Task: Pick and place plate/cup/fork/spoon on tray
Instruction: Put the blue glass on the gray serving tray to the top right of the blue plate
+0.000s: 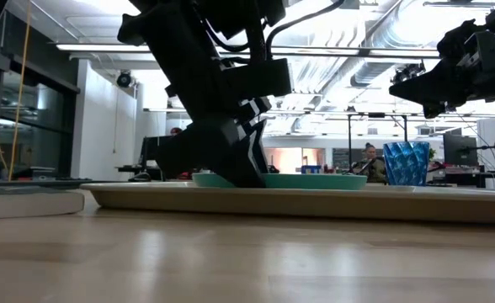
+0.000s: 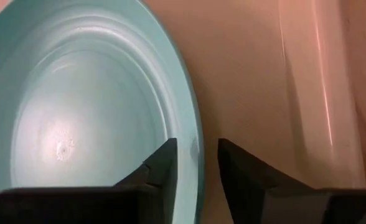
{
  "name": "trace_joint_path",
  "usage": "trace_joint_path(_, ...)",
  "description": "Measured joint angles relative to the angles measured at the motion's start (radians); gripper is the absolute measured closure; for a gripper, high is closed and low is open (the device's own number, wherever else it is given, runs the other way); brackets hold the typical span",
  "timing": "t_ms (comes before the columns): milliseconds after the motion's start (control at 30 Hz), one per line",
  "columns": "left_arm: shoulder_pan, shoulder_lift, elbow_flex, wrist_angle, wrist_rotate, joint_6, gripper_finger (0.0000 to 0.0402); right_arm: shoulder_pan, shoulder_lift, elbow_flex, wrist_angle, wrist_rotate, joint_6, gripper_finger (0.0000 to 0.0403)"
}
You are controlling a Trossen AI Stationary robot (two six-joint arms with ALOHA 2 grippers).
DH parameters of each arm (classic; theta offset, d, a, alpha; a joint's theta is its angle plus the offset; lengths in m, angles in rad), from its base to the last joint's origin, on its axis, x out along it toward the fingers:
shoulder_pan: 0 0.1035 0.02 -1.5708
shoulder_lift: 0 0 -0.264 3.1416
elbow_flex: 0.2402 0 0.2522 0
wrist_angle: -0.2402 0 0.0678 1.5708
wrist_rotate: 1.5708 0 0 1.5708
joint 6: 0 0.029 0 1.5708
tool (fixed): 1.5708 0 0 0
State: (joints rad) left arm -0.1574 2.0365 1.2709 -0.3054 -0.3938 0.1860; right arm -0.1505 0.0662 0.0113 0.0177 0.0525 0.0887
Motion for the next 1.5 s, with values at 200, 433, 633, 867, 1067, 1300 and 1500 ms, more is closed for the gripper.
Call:
trace_joint_path(200, 0.0, 0.0, 0.0, -0.002, -0.014, -0.003, 0.0247, 0.0, 0.0, 0.0, 0.0, 0.0, 0.0, 0.0403)
trace_joint_path(433, 0.0, 0.0, 0.0, -0.005, -0.013, -0.02, 0.019, 0.0, 0.0, 0.0, 0.0, 0.0, 0.0, 0.0403)
trace_joint_path(633, 0.0, 0.0, 0.0, -0.01, -0.01, -0.029, 0.0165, 0.0, 0.0, 0.0, 0.0, 0.0, 0.0, 0.0403)
trace_joint_path(867, 0.0, 0.0, 0.0, -0.011, -0.009, -0.043, 0.016, 0.0, 0.0, 0.0, 0.0, 0.0, 0.0, 0.0403)
trace_joint_path(1067, 0.0, 0.0, 0.0, -0.011, -0.009, -0.045, 0.016, 0.0, 0.0, 0.0, 0.0, 0.0, 0.0, 0.0403)
trace_joint_path(1300, 0.0, -0.02, 0.0, -0.02, -0.014, -0.053, 0.016, 0.0, 0.0, 0.0, 0.0, 0.0, 0.0, 0.0403)
trace_joint_path(1500, -0.006, -0.074, 0.0, -0.039, -0.006, -0.076, 0.016, 0.0, 0.0, 0.0, 0.0, 0.0, 0.0, 0.0403)
